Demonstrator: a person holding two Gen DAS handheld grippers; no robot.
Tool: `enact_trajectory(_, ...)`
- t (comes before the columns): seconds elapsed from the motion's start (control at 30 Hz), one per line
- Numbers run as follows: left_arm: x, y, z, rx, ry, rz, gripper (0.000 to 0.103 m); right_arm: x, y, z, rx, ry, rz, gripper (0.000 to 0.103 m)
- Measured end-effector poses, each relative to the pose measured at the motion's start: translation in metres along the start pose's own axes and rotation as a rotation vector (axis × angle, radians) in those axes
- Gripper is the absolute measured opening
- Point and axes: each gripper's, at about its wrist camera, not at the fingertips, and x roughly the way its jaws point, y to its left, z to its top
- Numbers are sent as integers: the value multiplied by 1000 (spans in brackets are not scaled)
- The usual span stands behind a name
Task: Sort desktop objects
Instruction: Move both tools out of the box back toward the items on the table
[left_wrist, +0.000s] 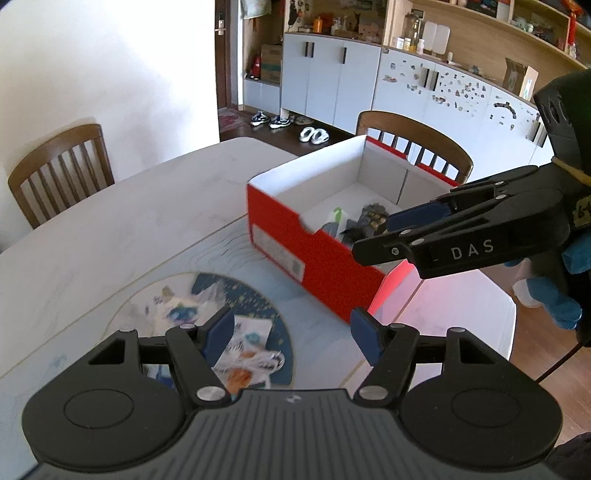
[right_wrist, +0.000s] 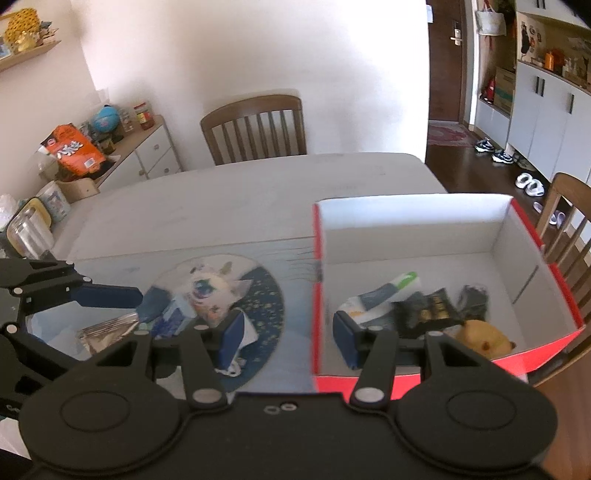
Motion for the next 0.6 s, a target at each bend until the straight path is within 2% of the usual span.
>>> enact_trajectory(0.37, -20, 31, -34, -30, -5, 24, 69, 12, 57, -15, -82, 1, 42, 53)
enact_trajectory(0.6, -30, 49, -54, -49, -16, 26, 69, 19, 80, -24, -100, 8, 59, 54)
